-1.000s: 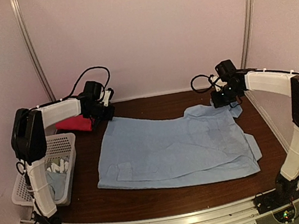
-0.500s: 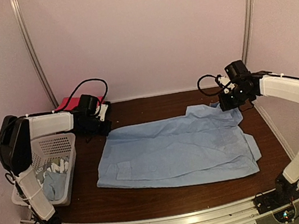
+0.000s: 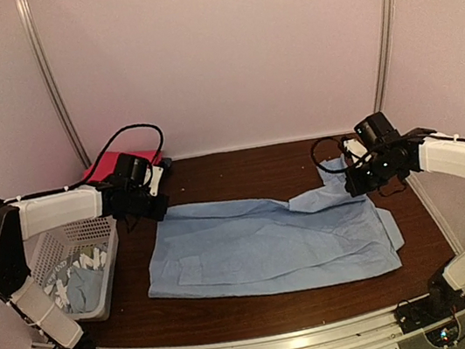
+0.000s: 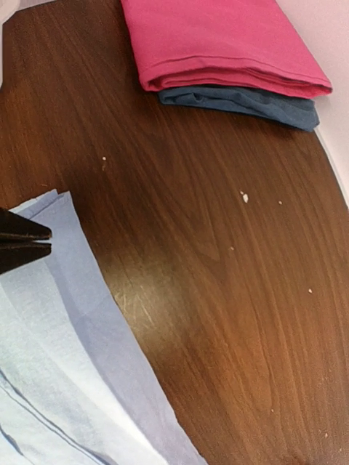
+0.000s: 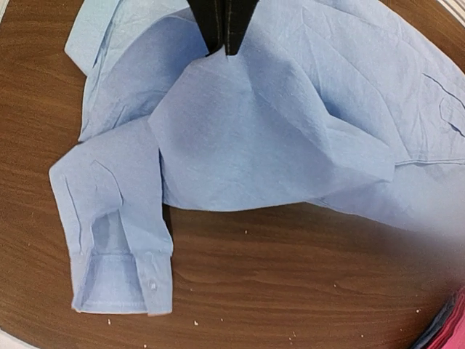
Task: Fold and stack the mixed laundry pile
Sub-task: Fold the 1/3-folded shirt at the center of the board.
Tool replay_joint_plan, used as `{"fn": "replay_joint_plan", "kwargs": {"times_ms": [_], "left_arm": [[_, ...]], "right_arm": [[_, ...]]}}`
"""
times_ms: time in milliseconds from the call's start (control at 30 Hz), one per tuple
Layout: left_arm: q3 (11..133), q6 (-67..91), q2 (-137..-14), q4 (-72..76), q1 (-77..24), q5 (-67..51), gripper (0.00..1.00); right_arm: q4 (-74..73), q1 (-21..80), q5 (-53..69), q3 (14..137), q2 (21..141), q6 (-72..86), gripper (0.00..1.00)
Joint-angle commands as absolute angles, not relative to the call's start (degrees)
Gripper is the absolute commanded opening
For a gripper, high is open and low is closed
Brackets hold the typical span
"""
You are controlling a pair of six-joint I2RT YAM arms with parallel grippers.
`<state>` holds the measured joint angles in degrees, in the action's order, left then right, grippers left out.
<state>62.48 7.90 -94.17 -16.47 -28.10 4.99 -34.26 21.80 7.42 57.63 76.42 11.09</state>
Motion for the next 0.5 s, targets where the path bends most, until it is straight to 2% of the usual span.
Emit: {"fn": "replay_joint_plan", "kwargs": {"times_ms": [0, 200, 467], "left_arm": [[59.61, 9.17, -94.01, -18.58, -28.65, 11.54, 0.00], [57.56, 9.82, -95.37, -19.24, -29.04, 11.71, 0.00], [57.09, 11.14, -93.62, -23.42, -29.79, 11.72, 0.00]], "right_arm": [[-36.07, 22.21, 5.36, 53.13, 74.81, 13.84, 0.00], [-35.25, 22.74, 5.24, 48.49, 74.96, 15.46, 0.00], [-38.88, 24.86, 5.07, 50.85, 78.74, 15.89, 0.00]]}}
